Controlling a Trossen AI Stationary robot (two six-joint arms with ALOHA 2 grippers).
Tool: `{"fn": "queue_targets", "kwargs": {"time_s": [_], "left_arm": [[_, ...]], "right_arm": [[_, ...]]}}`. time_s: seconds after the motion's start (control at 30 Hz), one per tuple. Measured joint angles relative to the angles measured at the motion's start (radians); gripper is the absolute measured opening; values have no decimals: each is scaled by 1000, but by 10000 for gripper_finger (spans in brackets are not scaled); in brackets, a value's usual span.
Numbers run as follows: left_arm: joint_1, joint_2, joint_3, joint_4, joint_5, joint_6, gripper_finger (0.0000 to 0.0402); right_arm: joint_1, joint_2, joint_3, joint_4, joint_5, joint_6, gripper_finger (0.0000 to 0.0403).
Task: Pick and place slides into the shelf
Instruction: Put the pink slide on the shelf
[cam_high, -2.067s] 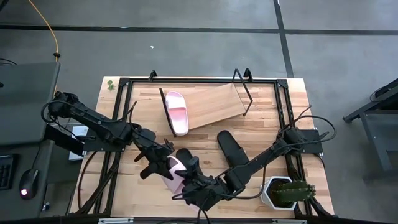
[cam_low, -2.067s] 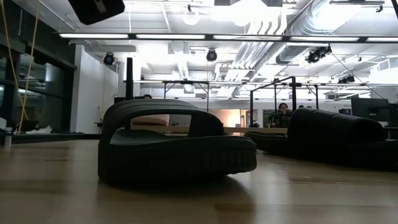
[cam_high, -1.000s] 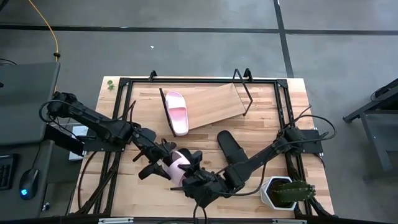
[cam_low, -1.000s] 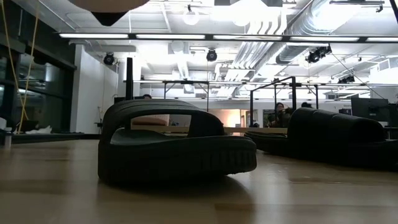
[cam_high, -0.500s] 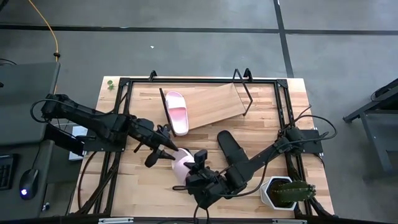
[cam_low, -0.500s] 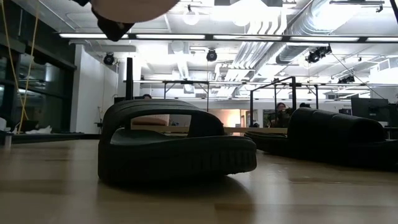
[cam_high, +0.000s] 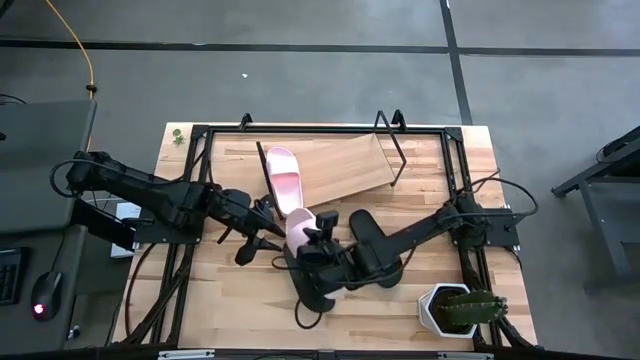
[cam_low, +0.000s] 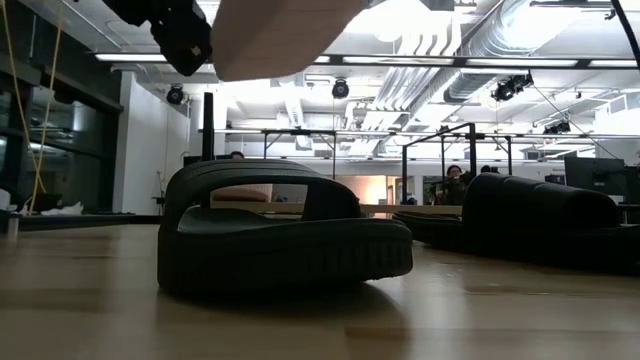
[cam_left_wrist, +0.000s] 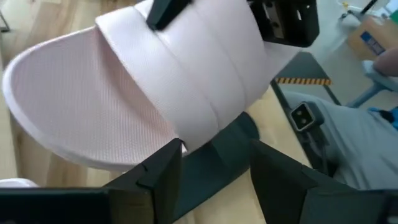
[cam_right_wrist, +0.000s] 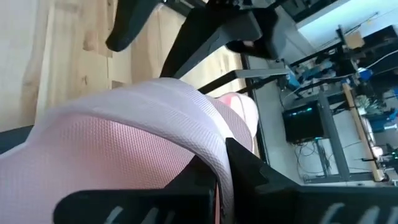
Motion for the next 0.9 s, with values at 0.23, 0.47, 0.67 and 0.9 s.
{"fn": "queue_targets", "kwargs": {"time_s": [0.23, 0.47, 0.67, 0.9], "left_arm": [[0, 0, -1, -3, -49, 8, 170], [0, -8, 0, 11, -76, 8, 170], [-4, -53, 1, 8, -78, 15, 170], [-2, -121, 1, 10, -90, 15, 170]], "right_arm": [[-32, 0, 0, -45, -11, -7, 2], [-71, -52, 0, -54, -29, -63, 2], [-128, -147, 0, -56, -41, -118, 2], [-202, -223, -1, -80, -93, -178, 2]]}}
